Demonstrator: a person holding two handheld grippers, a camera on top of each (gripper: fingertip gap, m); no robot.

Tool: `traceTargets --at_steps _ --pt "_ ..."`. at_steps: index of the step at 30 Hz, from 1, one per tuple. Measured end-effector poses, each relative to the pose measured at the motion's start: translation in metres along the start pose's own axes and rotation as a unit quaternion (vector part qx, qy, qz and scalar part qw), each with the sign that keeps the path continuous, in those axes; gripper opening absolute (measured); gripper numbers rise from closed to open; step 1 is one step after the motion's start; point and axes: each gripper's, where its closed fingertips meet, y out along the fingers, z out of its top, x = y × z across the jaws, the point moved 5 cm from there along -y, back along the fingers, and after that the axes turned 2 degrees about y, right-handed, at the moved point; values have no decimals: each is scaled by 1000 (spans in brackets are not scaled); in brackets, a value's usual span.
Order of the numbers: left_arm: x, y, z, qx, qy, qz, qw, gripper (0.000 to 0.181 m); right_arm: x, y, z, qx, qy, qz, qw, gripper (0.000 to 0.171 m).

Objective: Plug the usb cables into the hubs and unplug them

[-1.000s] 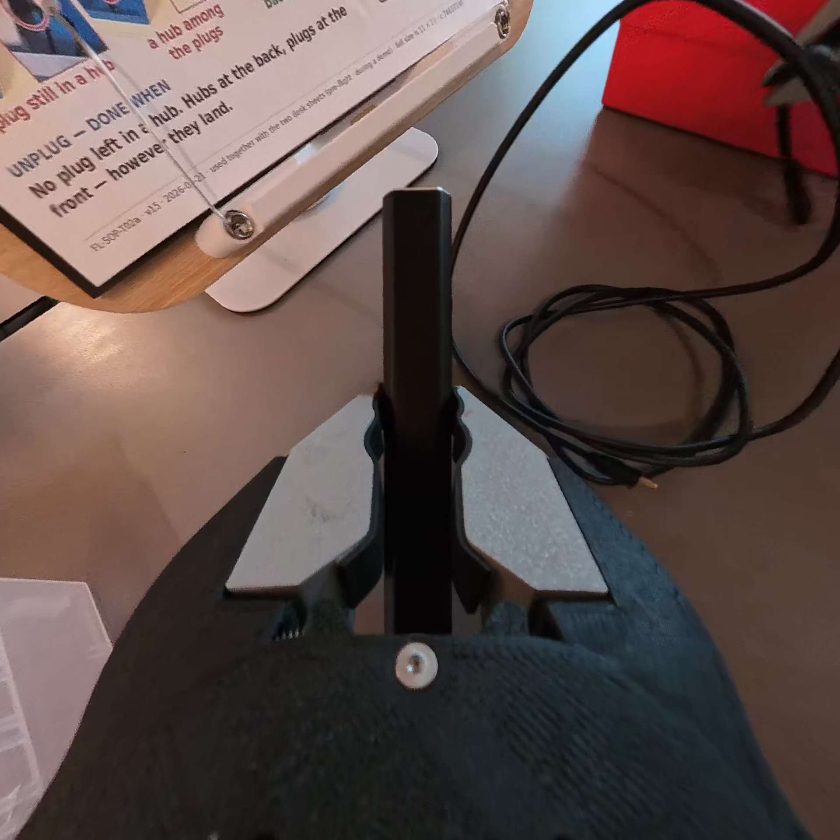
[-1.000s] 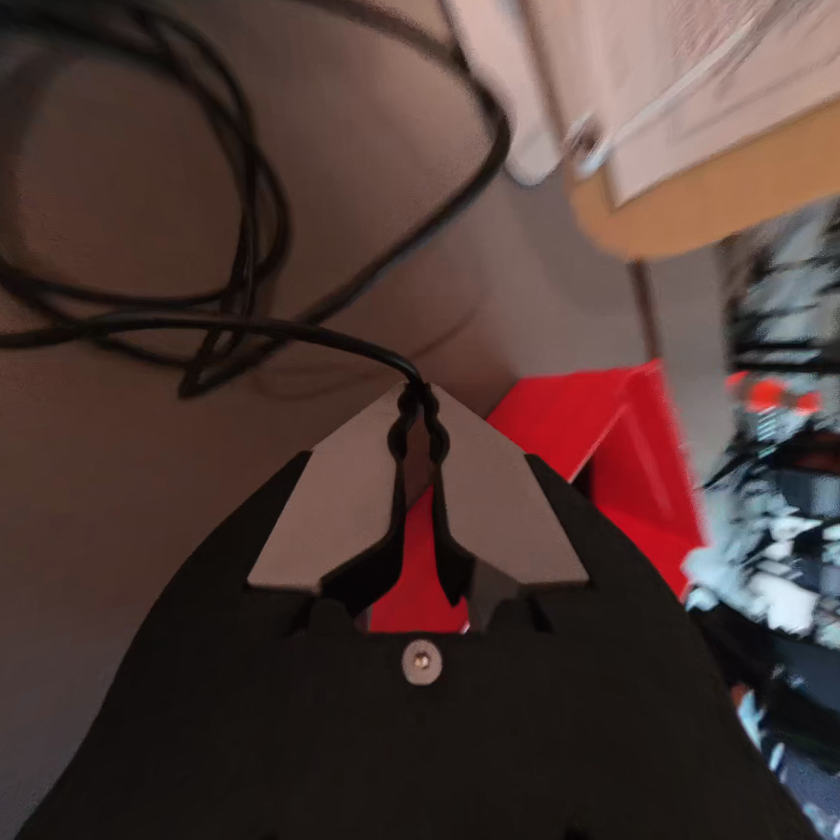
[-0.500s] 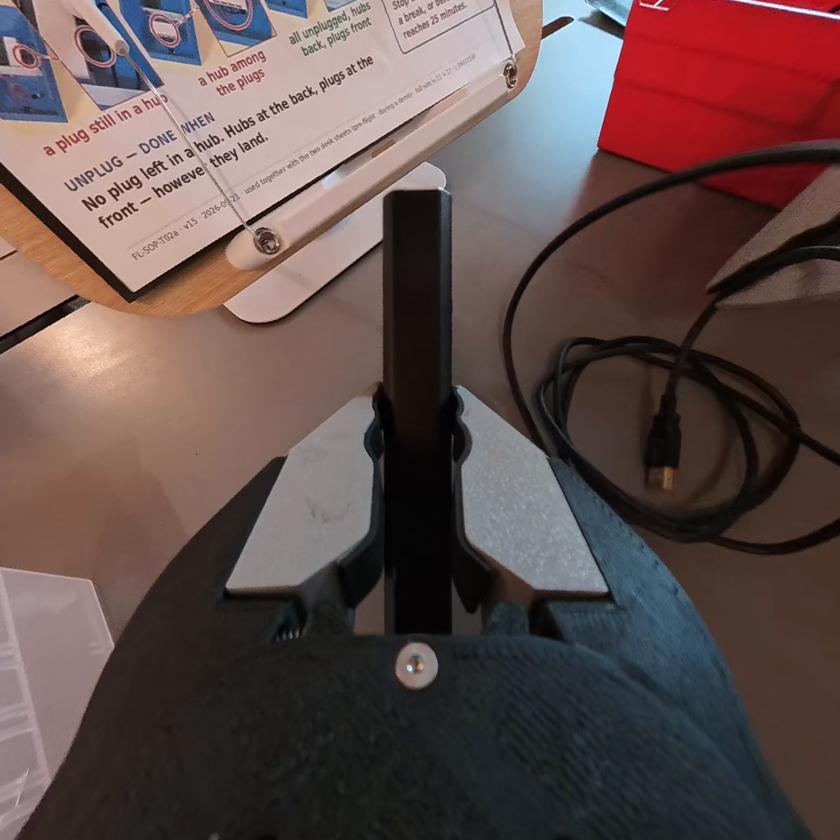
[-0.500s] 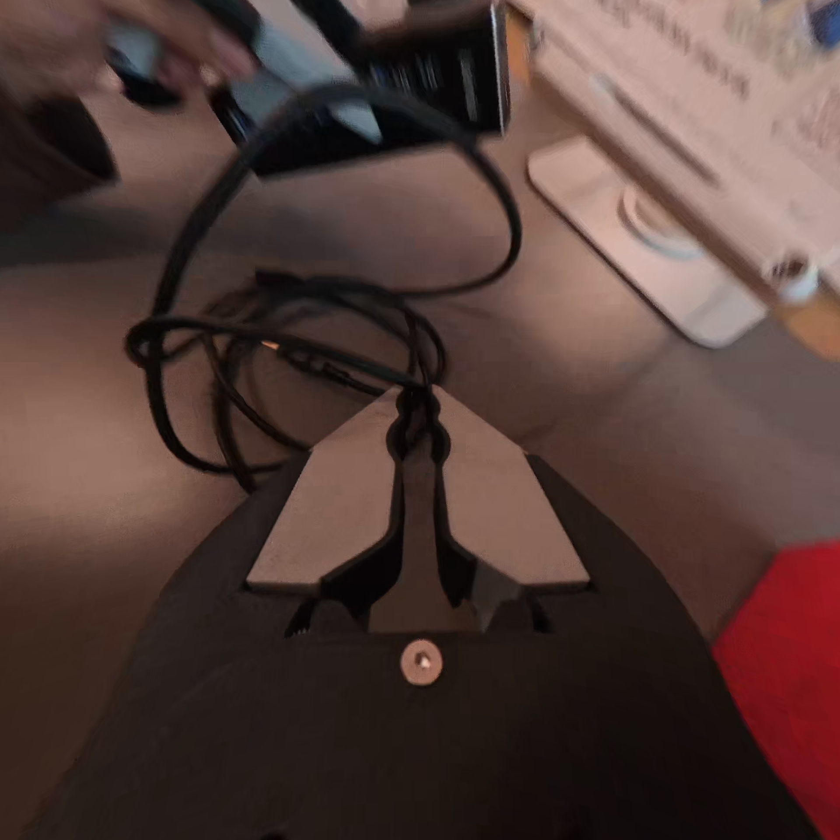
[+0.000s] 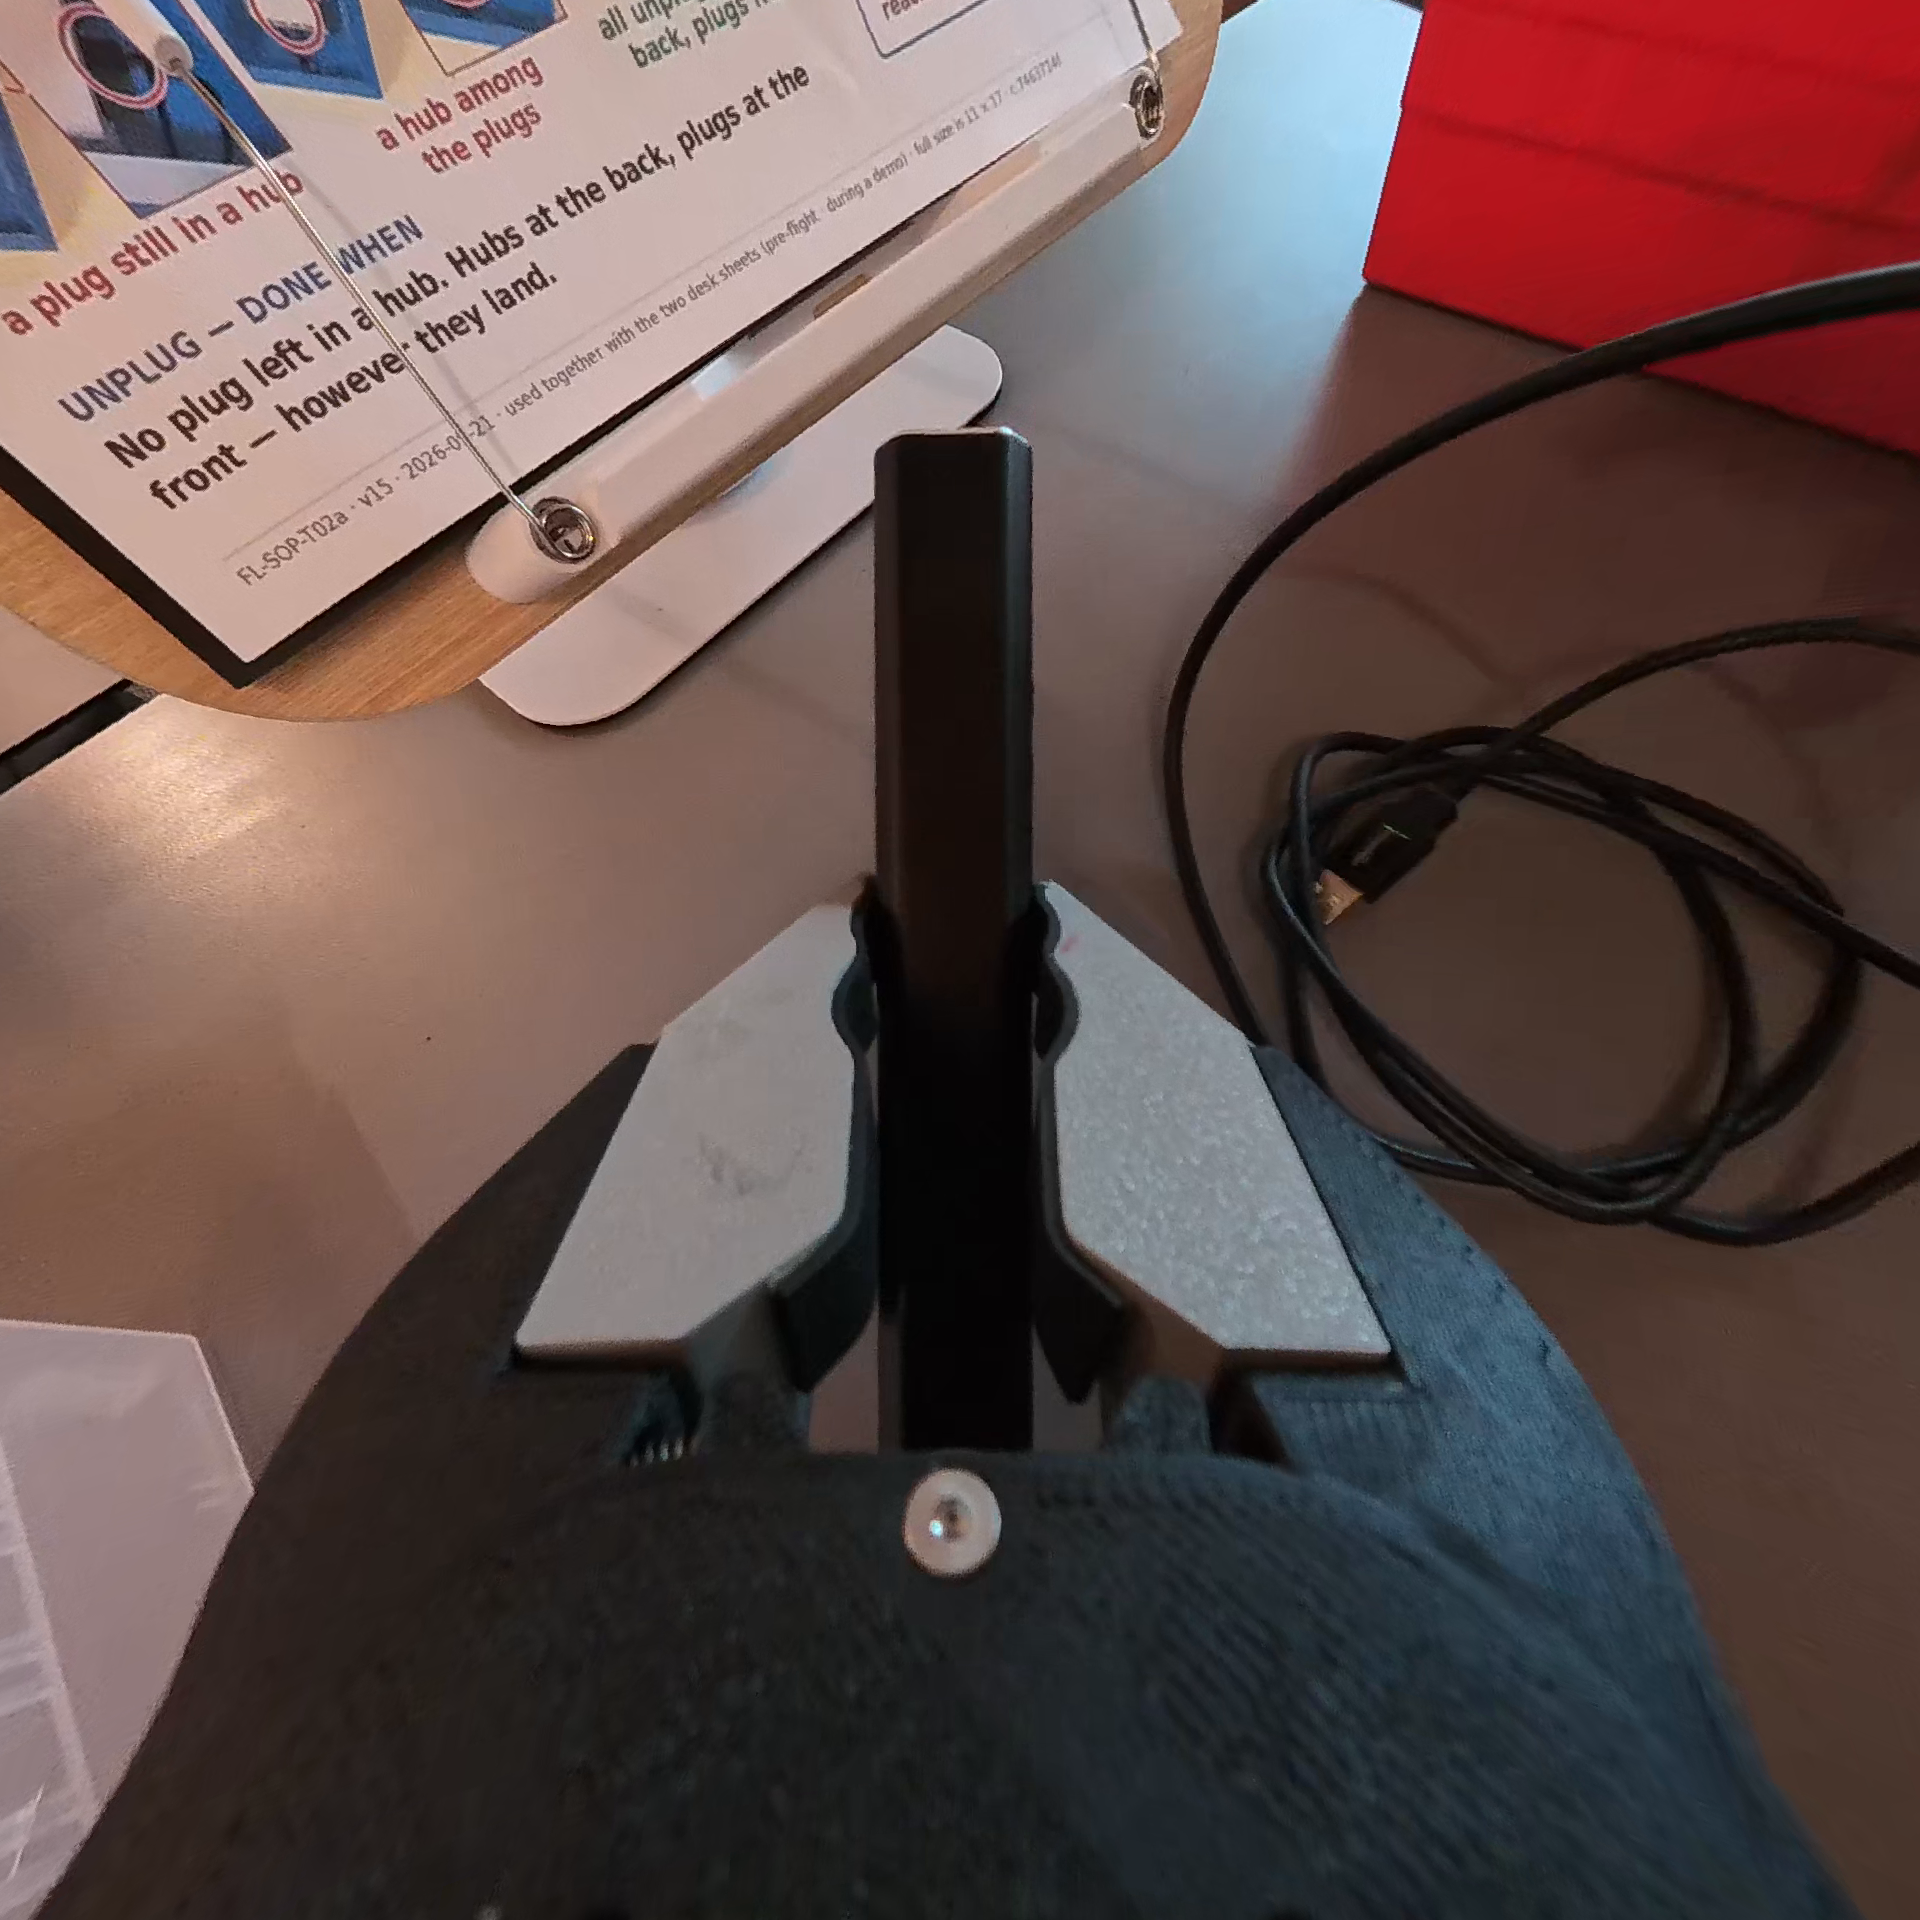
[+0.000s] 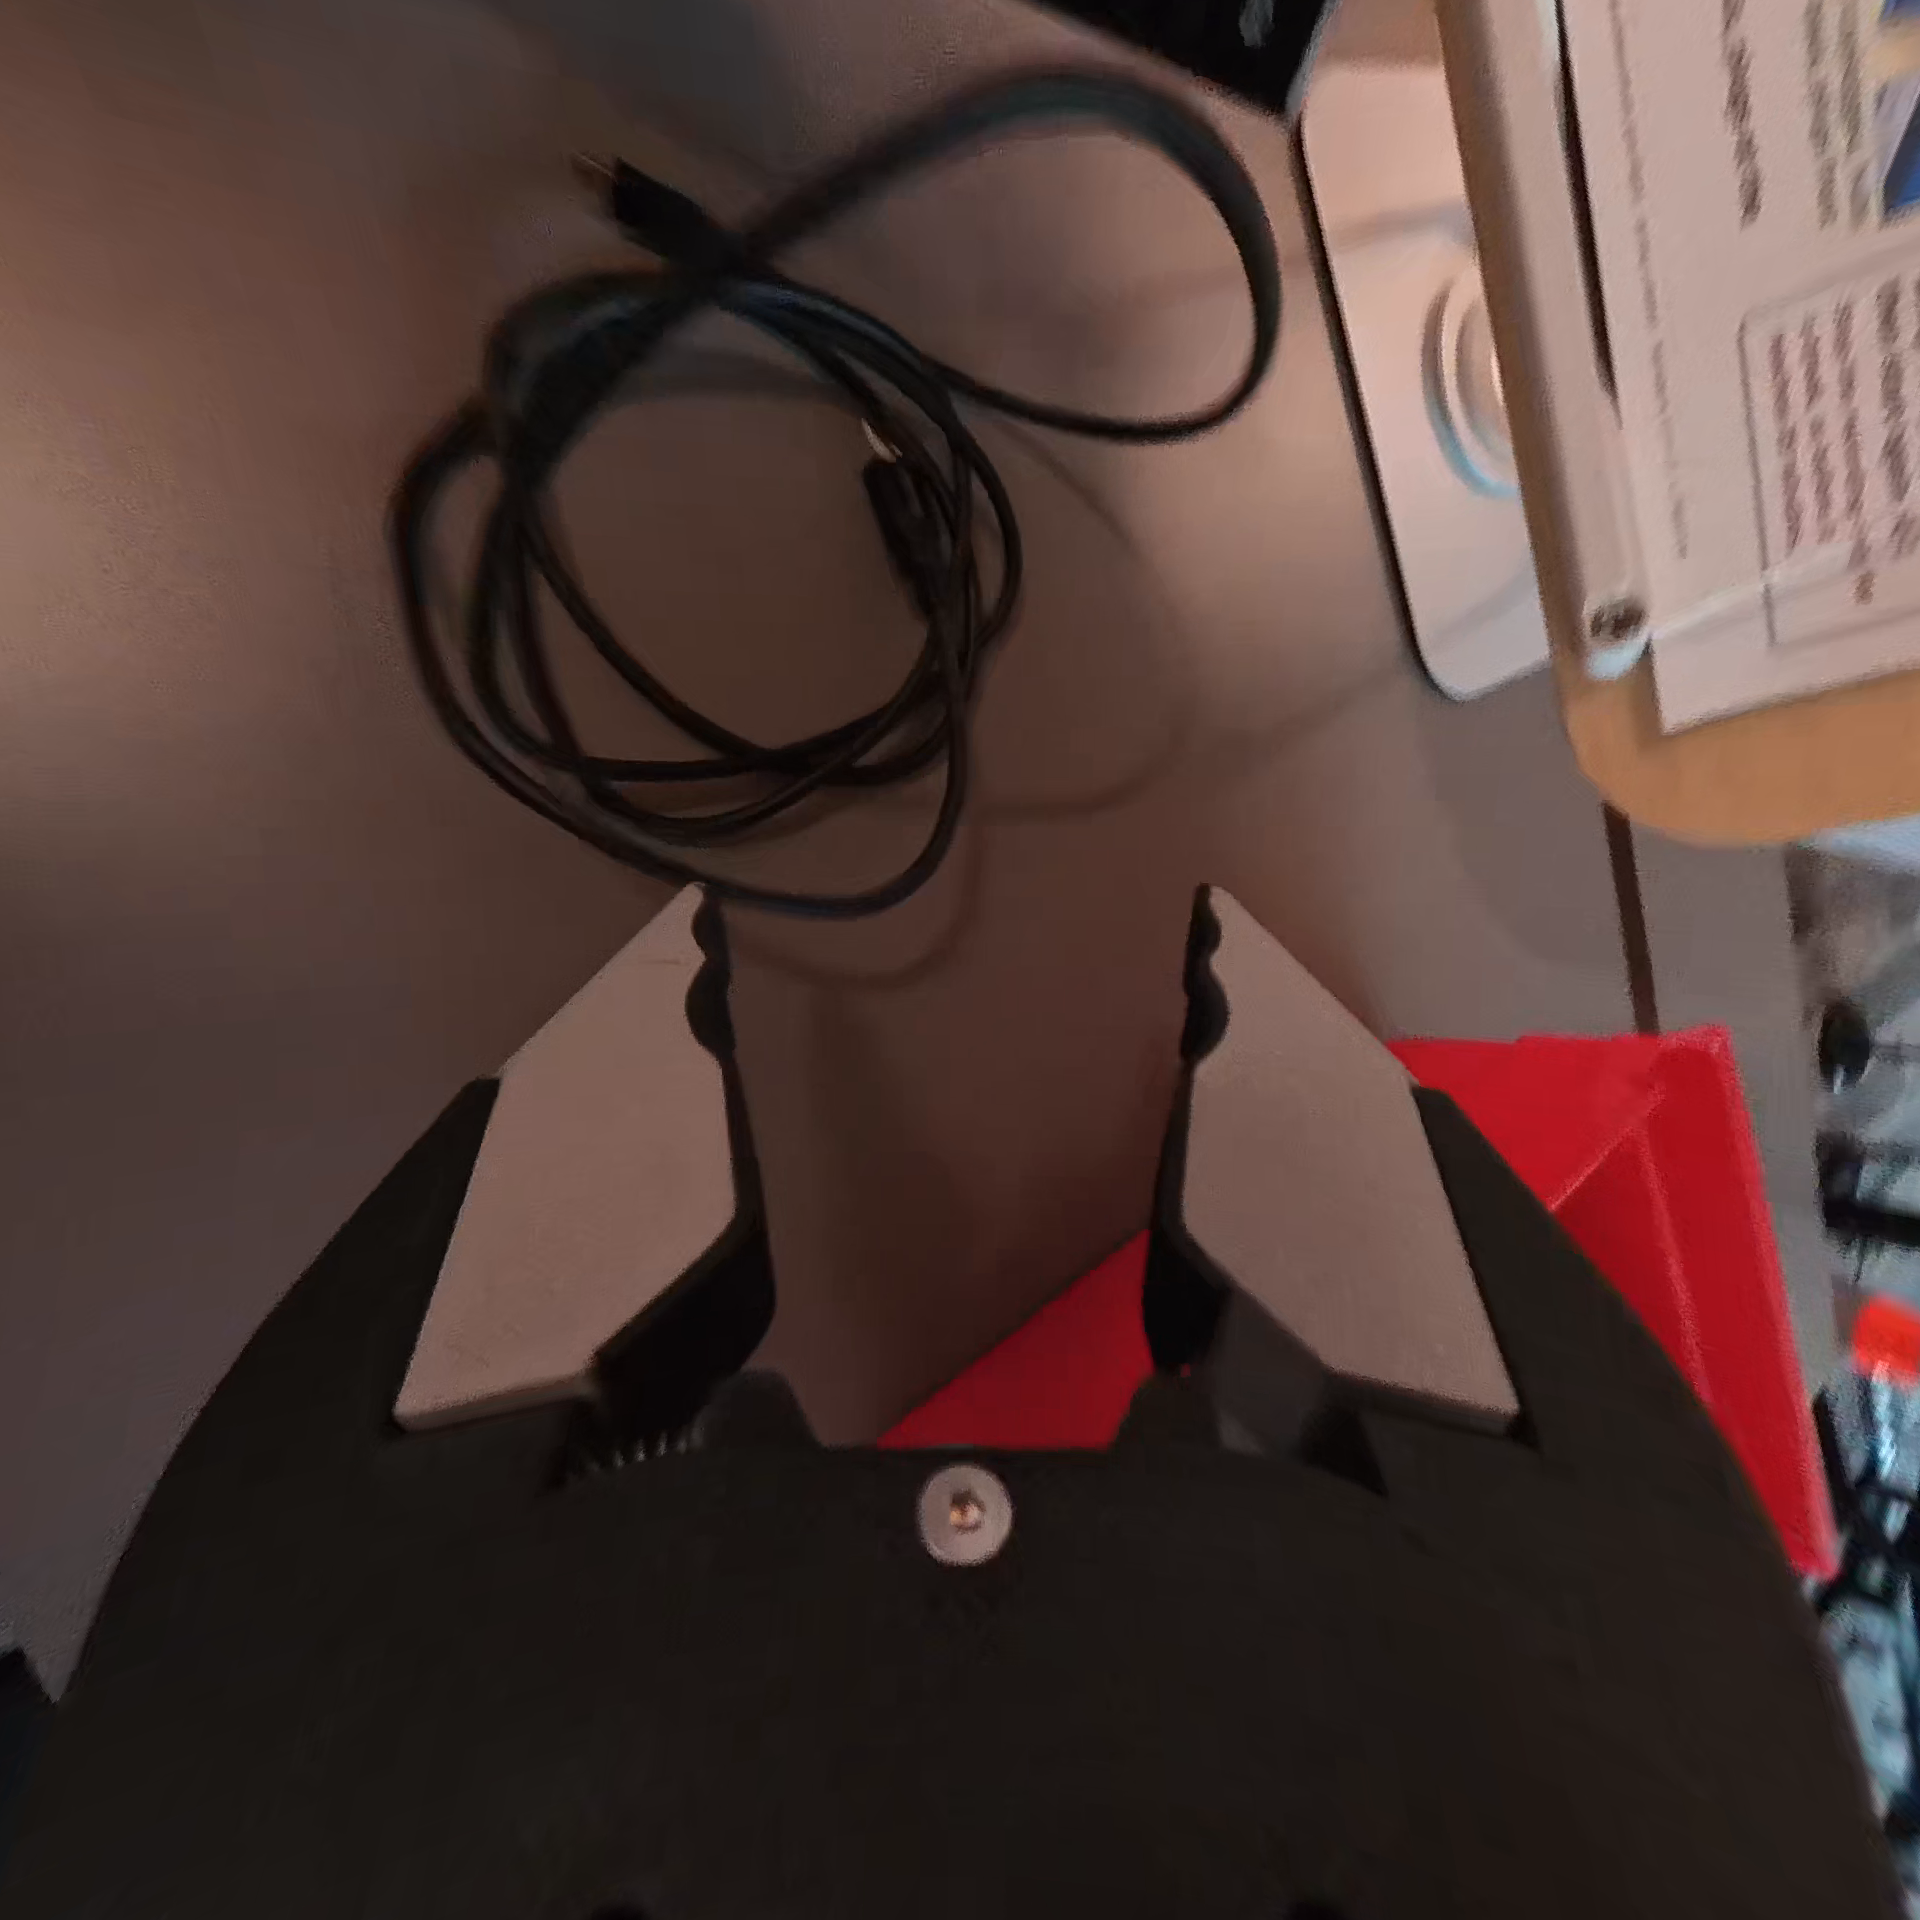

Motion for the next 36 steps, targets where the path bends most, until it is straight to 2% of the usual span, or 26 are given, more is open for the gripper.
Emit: traceTargets --at_steps 1,4,9,12,14,18,21,23,25,27,29,32,36 --pt "0 0 0 0 0 0 1000 25 -3 -7 4 22 -31 7 999 84" --pt "0 2 -1 -3 1 -1 1000 25 -3 -30 25 63 -118 1 991 76" --pt "2 5 -3 -12 5 -3 1000 25 -9 -50 85 99 -222 64 968 84" --pt "2 6 -5 -17 5 -3 1000 25 -9 -29 100 30 -286 87 954 88" --pt "1 6 -5 -18 3 -2 1000 25 1 -9 93 -41 -292 101 950 88" --pt "-2 2 -4 -11 -2 0 1000 25 -1 7 36 -189 -228 243 924 45" --pt "-1 0 0 -1 -2 -3 1000 25 -17 20 2 -200 -186 285 919 12" --pt "3 1 2 -1 4 -7 1000 25 -30 32 -10 -188 -191 276 923 17" --pt "7 3 2 -7 13 -9 1000 25 -45 41 -13 -170 -192 269 928 34" --pt "9 6 0 -15 19 -11 1000 25 -55 50 -8 -142 -200 250 937 44" --pt "10 8 -1 -21 21 -12 999 25 -58 55 2 -112 -209 225 945 47" --pt "11 9 -3 -23 22 -13 999 25 -54 60 12 -86 -223 184 953 64" --pt "11 10 -4 -24 21 -13 999 25 -52 68 21 -81 -219 190 954 77"
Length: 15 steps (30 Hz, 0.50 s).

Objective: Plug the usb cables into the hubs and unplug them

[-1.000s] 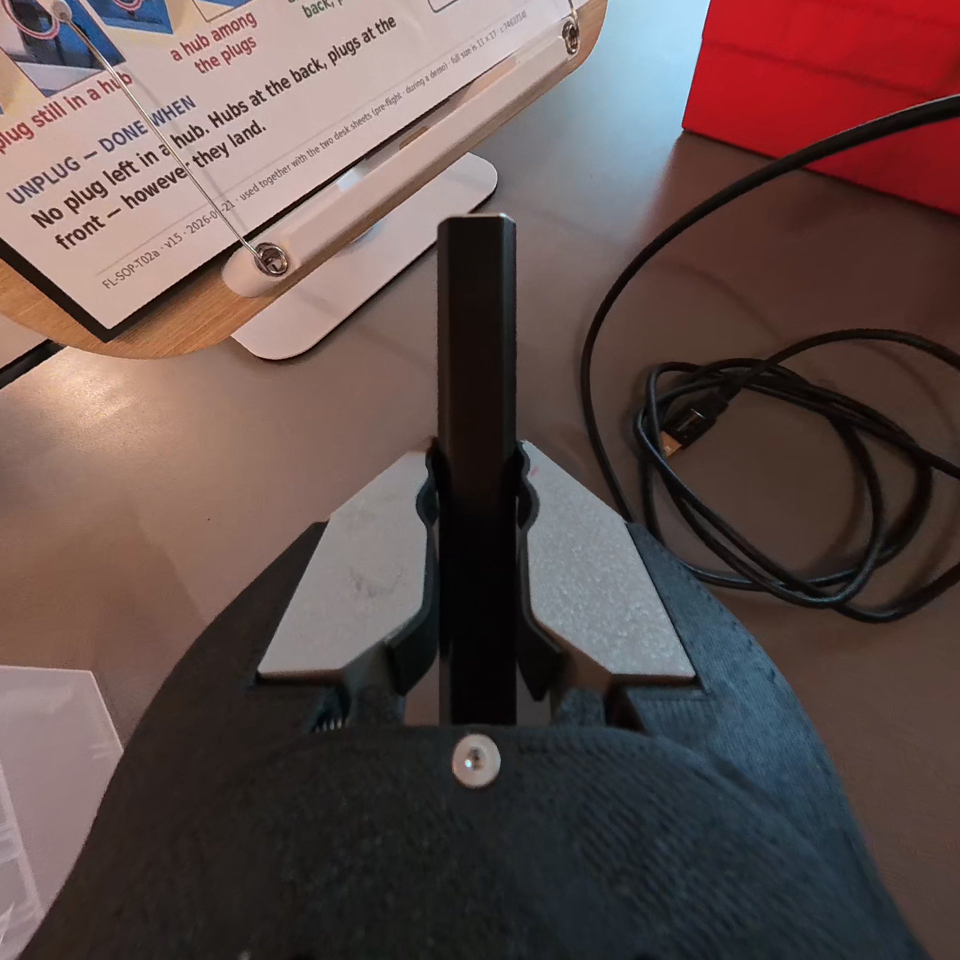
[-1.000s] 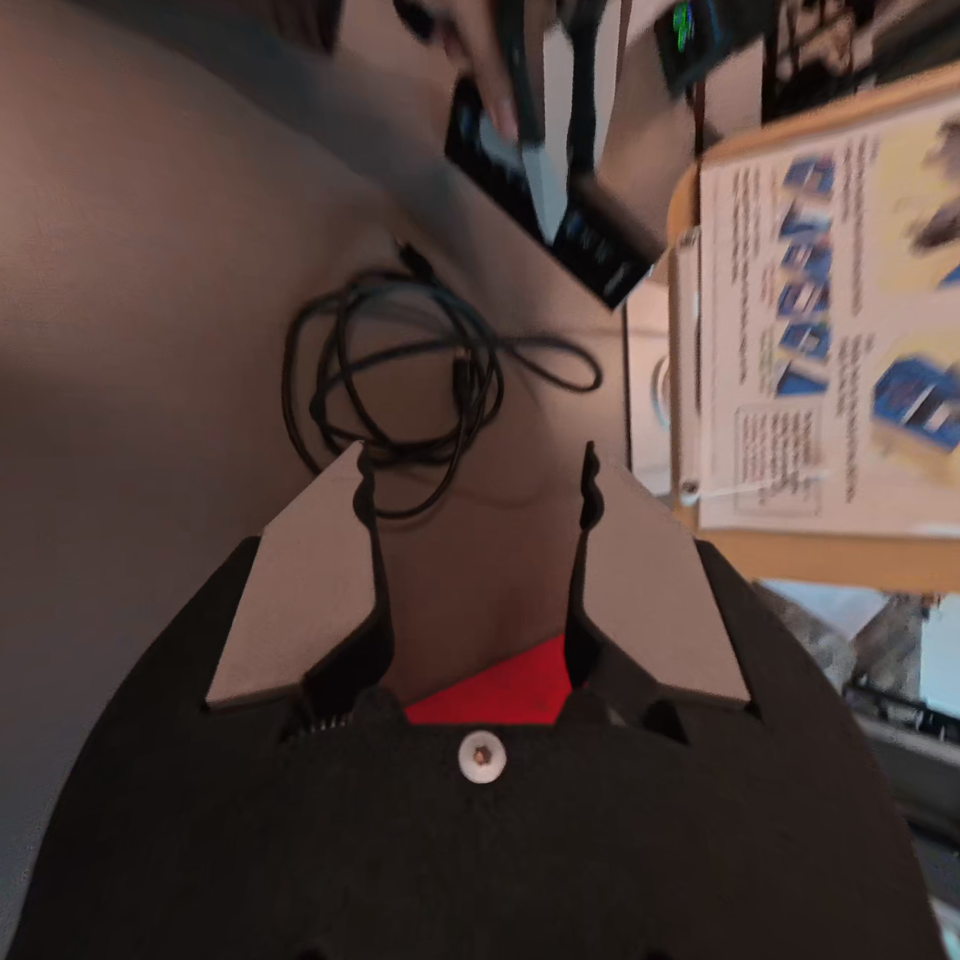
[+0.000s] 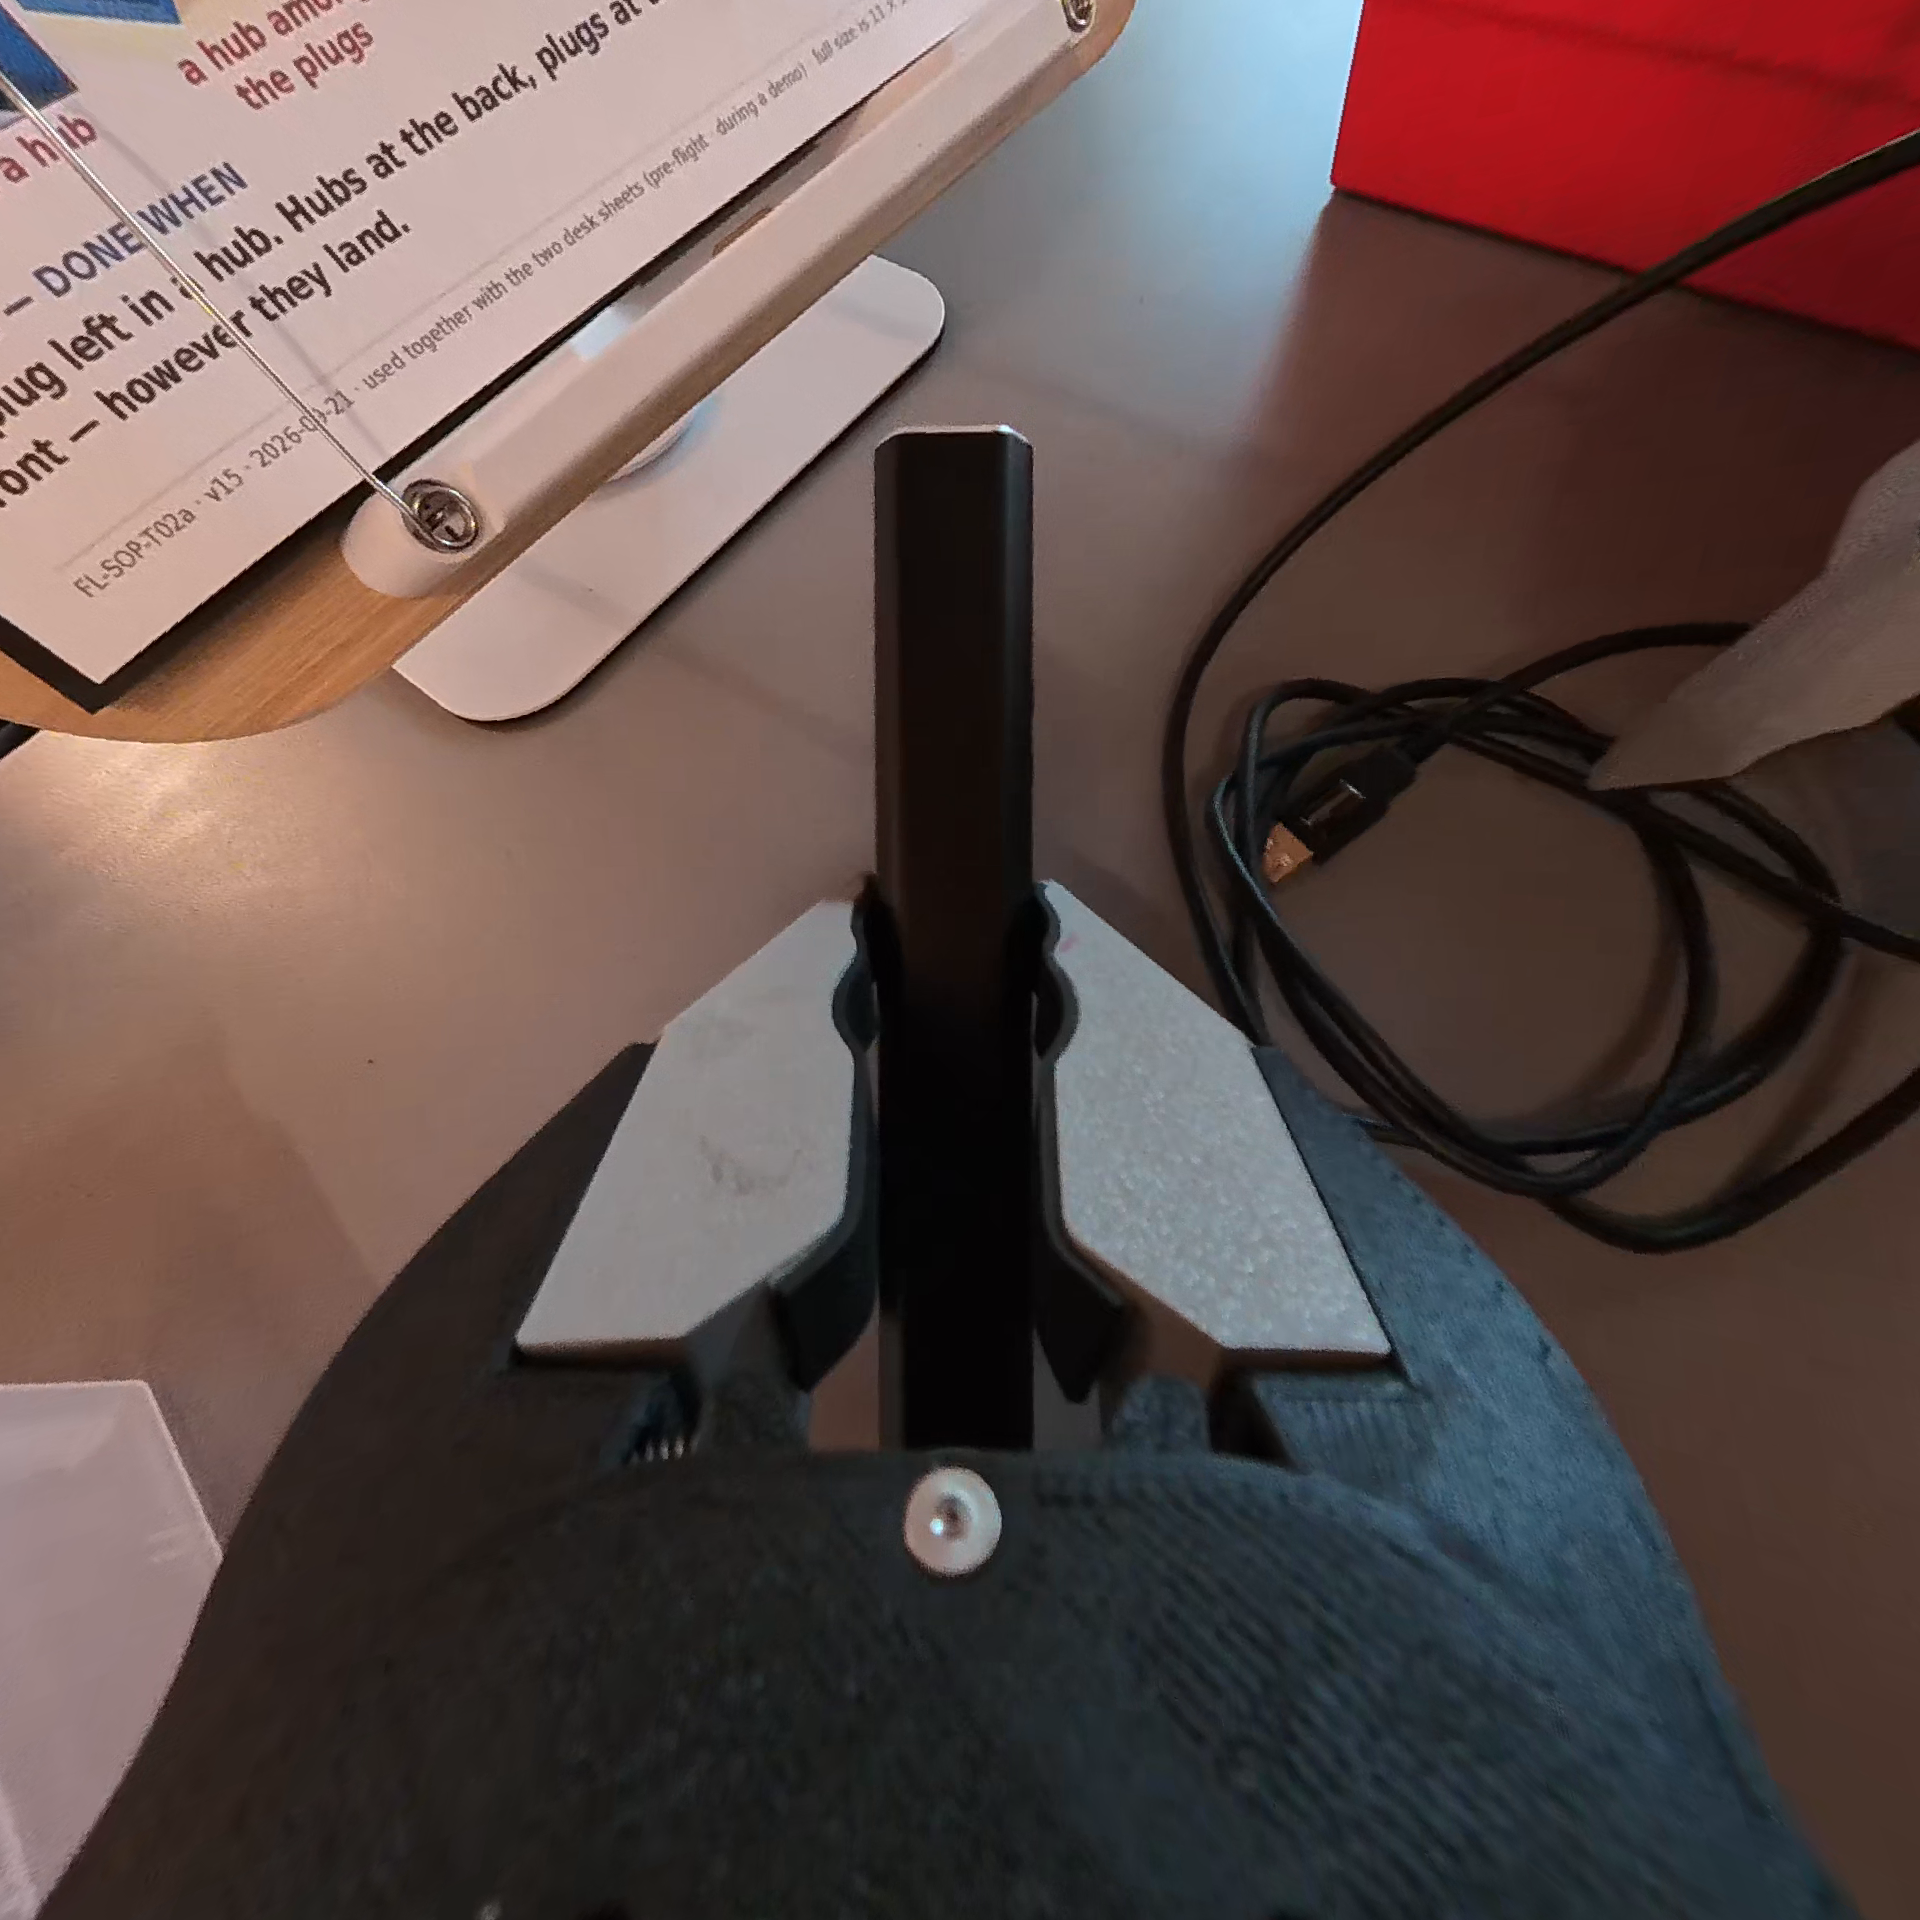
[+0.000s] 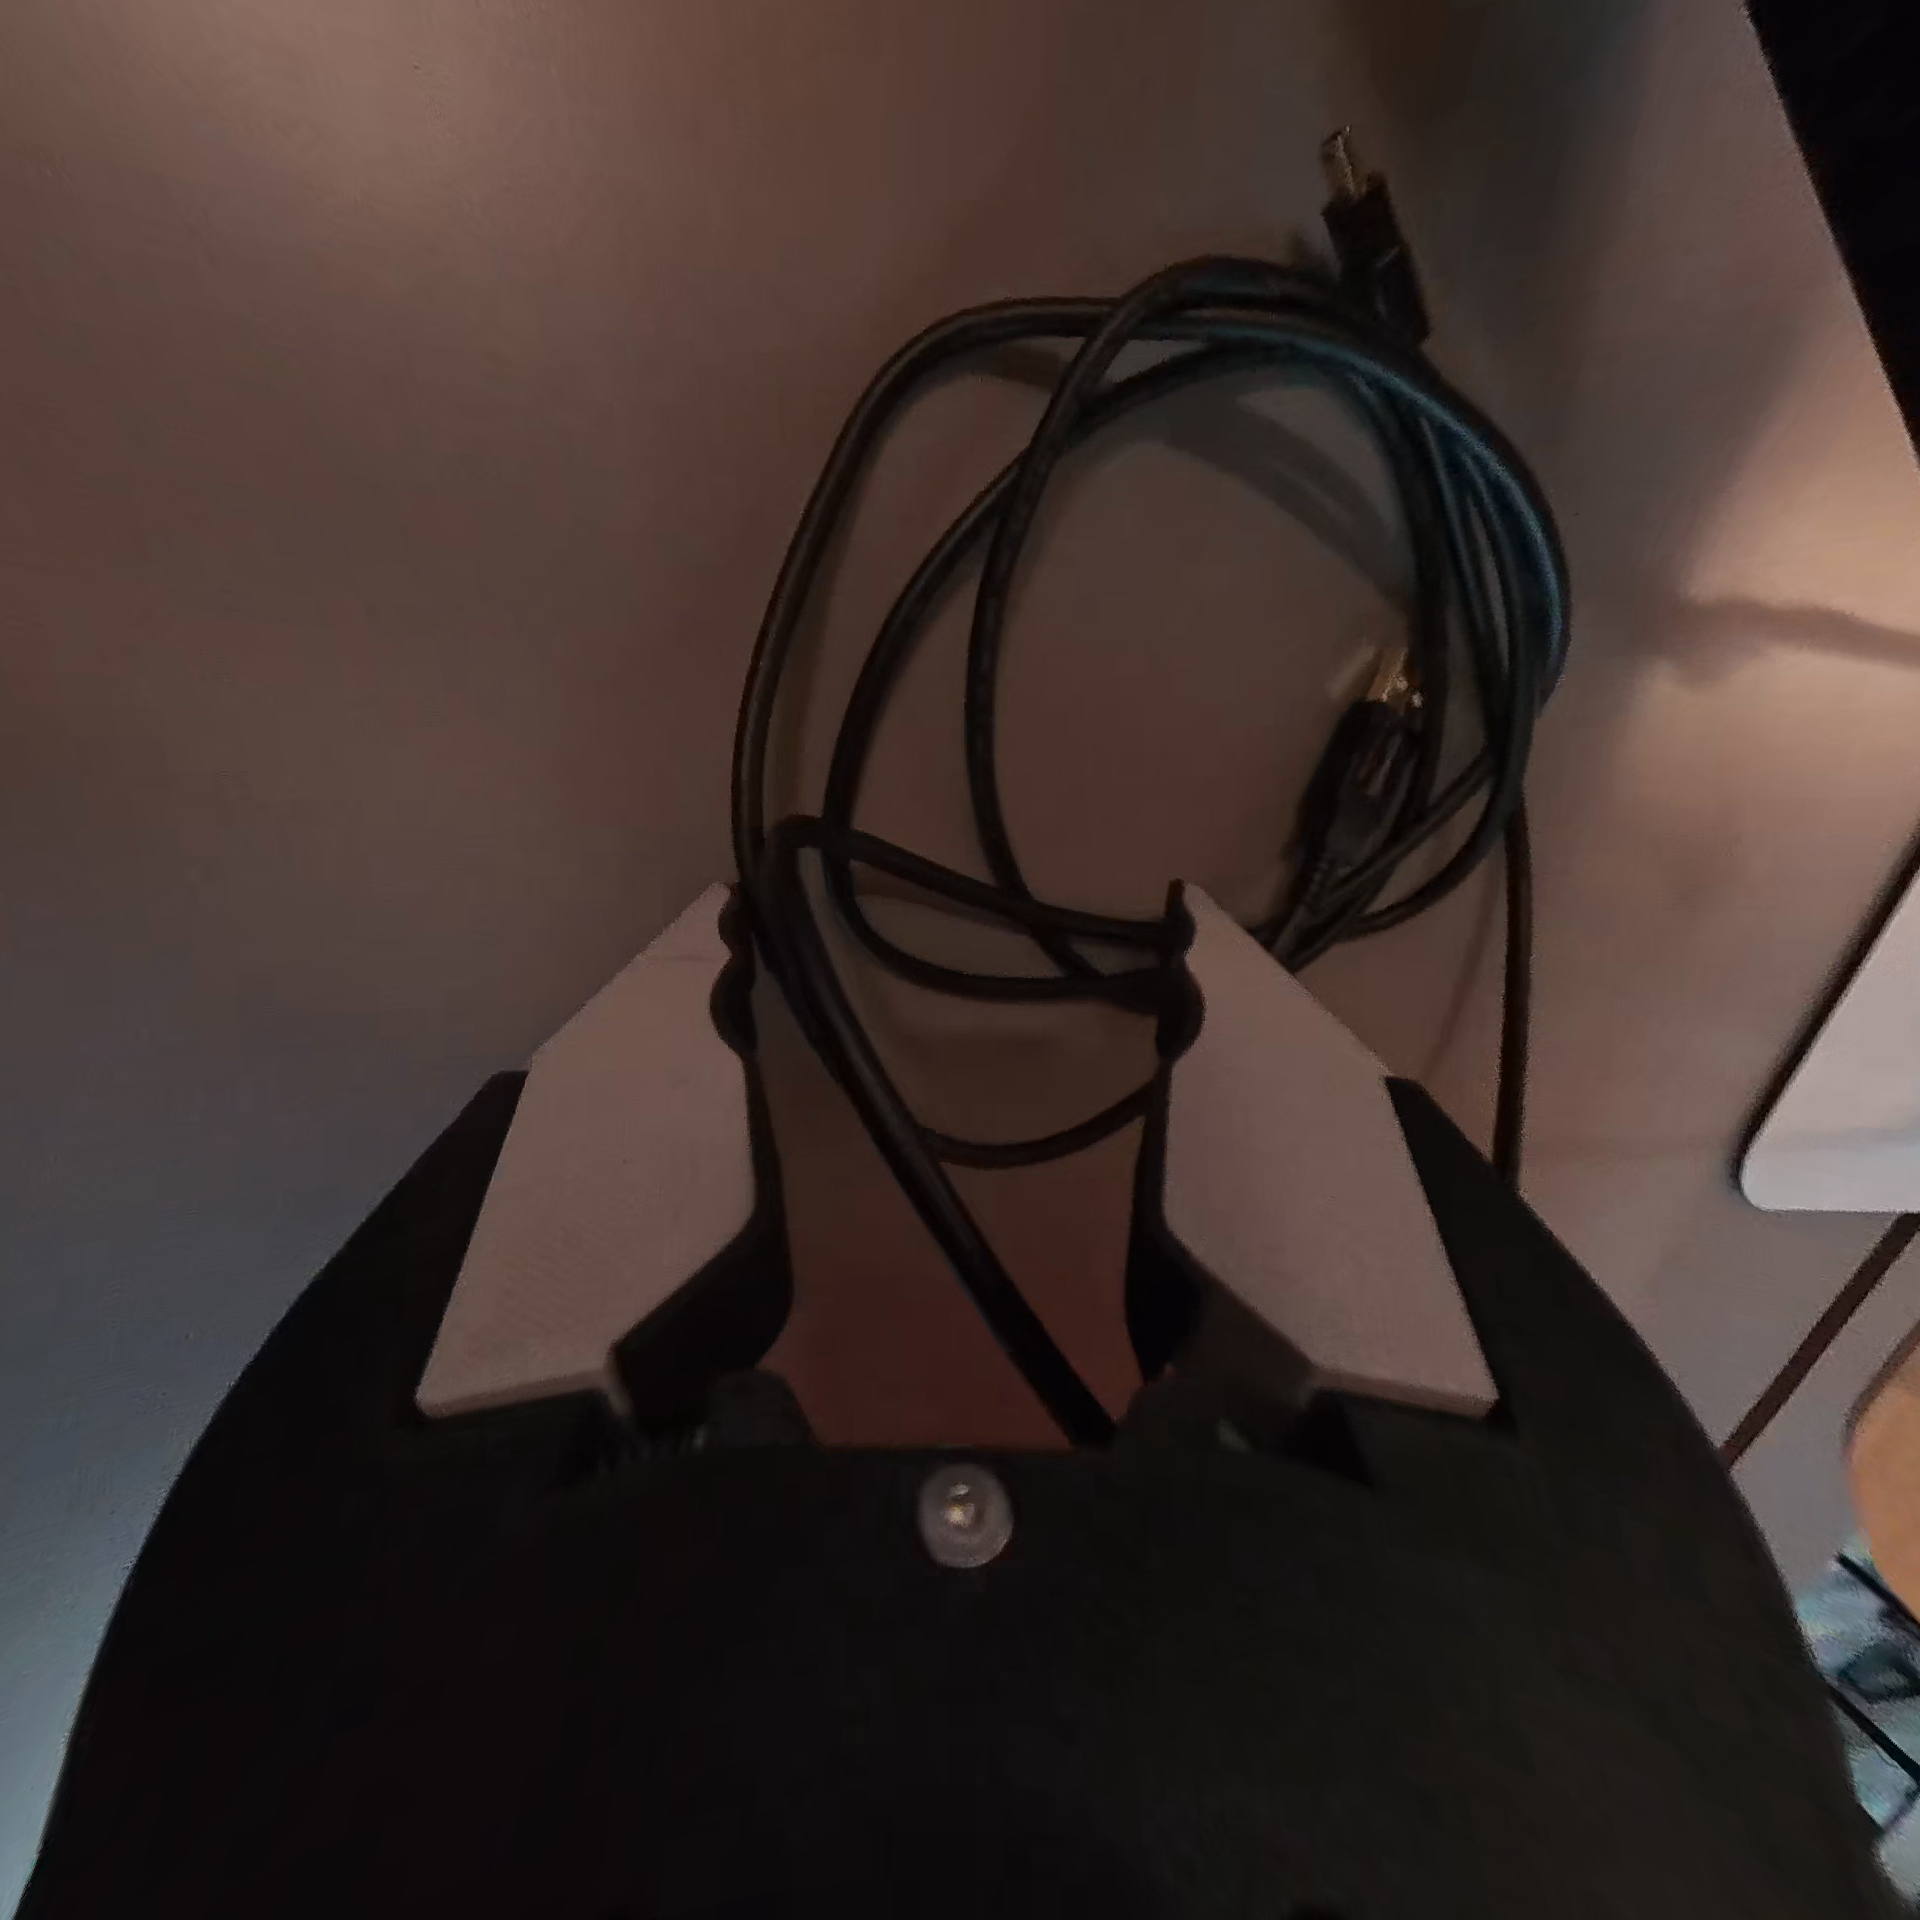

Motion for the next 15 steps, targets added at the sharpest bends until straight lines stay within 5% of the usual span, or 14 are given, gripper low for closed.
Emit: traceTargets --at_steps 4,7,9,10,11,15 --pt "0 0 0 -1 1 0 1000 25 2 9 12 8 24 69 997 81" --pt "-1 -1 0 1 -1 2 1000 25 10 20 20 12 73 106 992 103" --pt "-3 -2 0 4 -4 4 1000 25 16 19 25 19 82 103 991 81" --pt "-4 -3 1 6 -6 6 1000 25 16 17 26 25 78 102 991 29" --pt "-5 -4 1 9 -8 8 1000 25 16 17 27 26 76 93 992 17" --pt "-6 -8 4 18 -10 12 1000 25 16 16 25 19 97 62 993 12"
